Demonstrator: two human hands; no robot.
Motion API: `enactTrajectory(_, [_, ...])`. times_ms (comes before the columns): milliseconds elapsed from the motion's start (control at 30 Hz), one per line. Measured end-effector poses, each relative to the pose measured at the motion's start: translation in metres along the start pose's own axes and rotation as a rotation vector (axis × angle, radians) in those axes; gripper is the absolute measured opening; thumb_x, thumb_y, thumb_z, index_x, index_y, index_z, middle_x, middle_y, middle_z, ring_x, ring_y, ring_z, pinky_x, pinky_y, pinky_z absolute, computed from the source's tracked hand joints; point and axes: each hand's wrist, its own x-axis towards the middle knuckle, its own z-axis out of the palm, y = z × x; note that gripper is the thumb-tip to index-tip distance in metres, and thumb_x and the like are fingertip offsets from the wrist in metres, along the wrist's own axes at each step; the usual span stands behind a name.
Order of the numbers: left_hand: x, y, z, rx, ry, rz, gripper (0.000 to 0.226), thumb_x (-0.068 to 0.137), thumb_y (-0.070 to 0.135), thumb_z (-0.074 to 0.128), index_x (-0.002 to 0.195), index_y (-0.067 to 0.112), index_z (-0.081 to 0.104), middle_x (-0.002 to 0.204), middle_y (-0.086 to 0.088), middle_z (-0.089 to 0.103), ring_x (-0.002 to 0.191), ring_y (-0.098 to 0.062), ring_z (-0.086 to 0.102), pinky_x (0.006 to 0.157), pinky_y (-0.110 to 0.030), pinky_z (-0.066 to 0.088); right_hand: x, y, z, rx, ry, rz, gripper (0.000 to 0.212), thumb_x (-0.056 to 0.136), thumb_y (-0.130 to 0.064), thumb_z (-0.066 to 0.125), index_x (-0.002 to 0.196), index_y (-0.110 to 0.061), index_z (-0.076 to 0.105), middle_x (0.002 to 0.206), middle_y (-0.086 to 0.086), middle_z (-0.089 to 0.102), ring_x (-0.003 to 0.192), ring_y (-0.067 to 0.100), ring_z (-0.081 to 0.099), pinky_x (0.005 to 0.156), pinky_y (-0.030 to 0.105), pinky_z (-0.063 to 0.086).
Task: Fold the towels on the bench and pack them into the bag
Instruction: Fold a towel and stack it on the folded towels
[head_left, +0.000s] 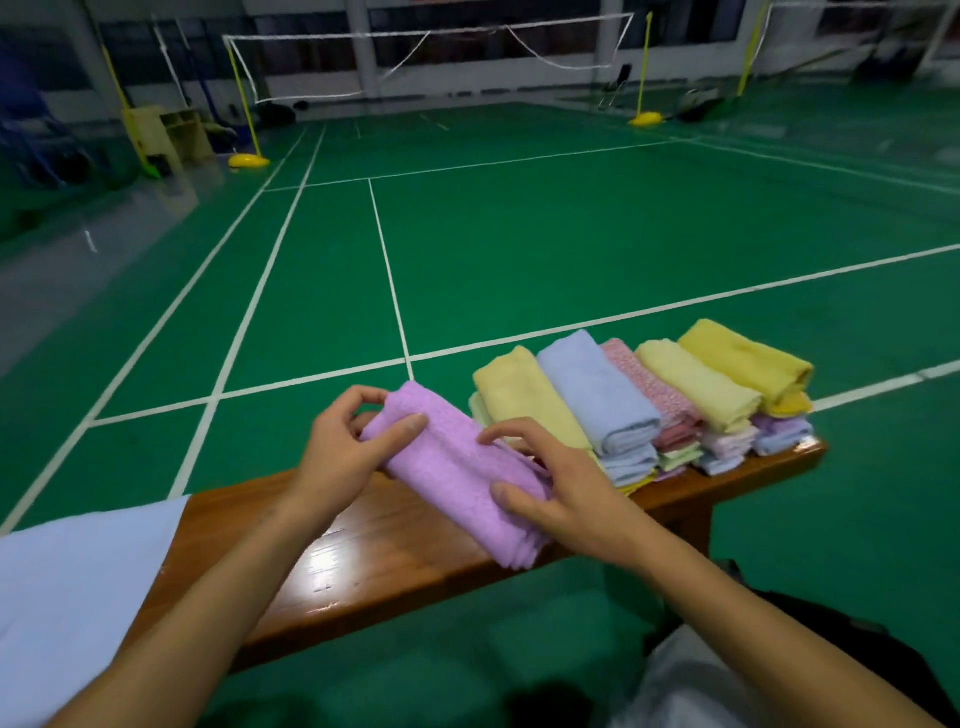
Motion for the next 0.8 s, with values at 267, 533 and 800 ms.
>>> enactTrajectory(267, [0.057, 0.05, 0.123, 0.04, -0.089, 0.088, 0.04, 0.088, 0.028, 0.086, 0.112, 0.005, 0.063, 0.083, -0.011, 0.07, 0.065, -0.015, 0.06, 0.057, -0.037, 0.056, -0.031, 0.043, -0.102, -0.056, 0.249, 0.011, 0.038, 0.098, -0.017, 0.072, 0.132, -0.032, 0.062, 0.133, -0.026, 0.06, 0.13, 0.003, 0.055, 0.109, 0.024, 0.044])
enactTrajectory(533, [0.155, 0.07, 0.226, 0.272, -0.066, 0.119, 0.061, 0.087, 0.056, 0.079, 0.13, 0.021, 0.052, 0.113, -0.007, 0.065, 0.089, -0.025, 0.069, 0.065, -0.037, 0.059, 0.01, 0.114, -0.182, -0.031, 0.404, 0.191, 0.03, 0.096, -0.002, 0.064, 0.118, -0.017, 0.077, 0.122, -0.005, 0.074, 0.11, 0.0, 0.064, 0.101, 0.023, 0.046])
enactTrajectory(800, [0.156, -0.01, 0.271, 1.102, -0.361, 0.272, 0.077, 0.084, 0.091, 0.045, 0.15, 0.05, 0.044, 0.147, -0.006, 0.053, 0.125, -0.035, 0.061, 0.1, -0.055, 0.052, 0.026, 0.171, -0.166, -0.304, 0.189, 0.459, 0.026, 0.099, -0.023, 0.068, 0.122, -0.014, 0.075, 0.122, 0.014, 0.074, 0.097, 0.023, 0.068, 0.079, 0.033, 0.054])
